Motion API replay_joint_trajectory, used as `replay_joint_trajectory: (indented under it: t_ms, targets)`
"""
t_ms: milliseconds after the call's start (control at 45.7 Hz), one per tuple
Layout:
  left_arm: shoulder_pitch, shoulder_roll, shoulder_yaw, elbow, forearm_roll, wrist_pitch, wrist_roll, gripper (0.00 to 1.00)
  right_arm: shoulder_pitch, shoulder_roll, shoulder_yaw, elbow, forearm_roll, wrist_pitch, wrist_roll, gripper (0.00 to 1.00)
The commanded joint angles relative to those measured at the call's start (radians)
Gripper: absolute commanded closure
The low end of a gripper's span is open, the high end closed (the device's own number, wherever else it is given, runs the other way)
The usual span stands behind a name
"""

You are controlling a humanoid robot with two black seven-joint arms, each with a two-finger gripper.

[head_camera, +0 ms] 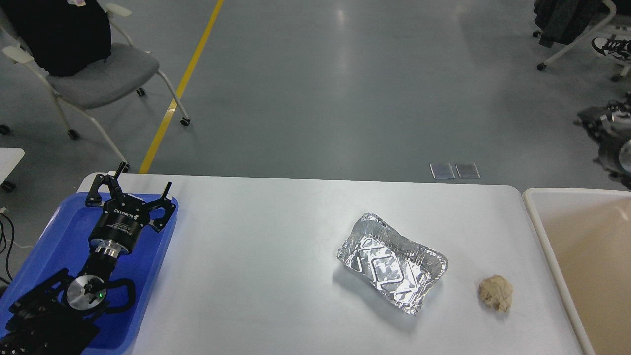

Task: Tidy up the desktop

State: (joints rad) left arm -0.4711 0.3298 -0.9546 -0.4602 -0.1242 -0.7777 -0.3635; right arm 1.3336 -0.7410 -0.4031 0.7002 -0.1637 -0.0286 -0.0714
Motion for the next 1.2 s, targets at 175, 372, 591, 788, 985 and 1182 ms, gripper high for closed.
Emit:
replay_joint_trajectory:
  t_ms: [175,372,591,788,985,1182]
  targets:
    - [-0.001,0.0,0.0,0.0,0.0,-0.002,0.001,0.01,0.535,0.146,-0.698,0.334,-0.023,0.009,0.064,0.01]
    - [-0.001,0.0,0.0,0.0,0.0,-0.002,0.001,0.01,0.719,0.269,-0.901,0.536,0.029,0.015,0.145,0.01]
    - [-0.001,0.0,0.0,0.0,0.0,-0.002,0.001,0.01,0.848,0.362,-0.902,0.689,0.032,0.021,0.142,0.01]
    - [-0.001,0.0,0.0,0.0,0.0,-0.002,0.001,0.01,0.917,0.446,-0.901,0.74,0.032,0.146,0.137,0.01]
    - [0.0,0.0,0.0,0.0,0.0,-0.002,0.001,0.01,0.947,0.503,-0.858,0.792,0.032,0.254,0.137,0.01]
    - [0.0,0.0,0.0,0.0,0.0,-0.002,0.001,0.01,0.96,0.589,-0.849,0.852,0.029,0.331,0.136,0.01]
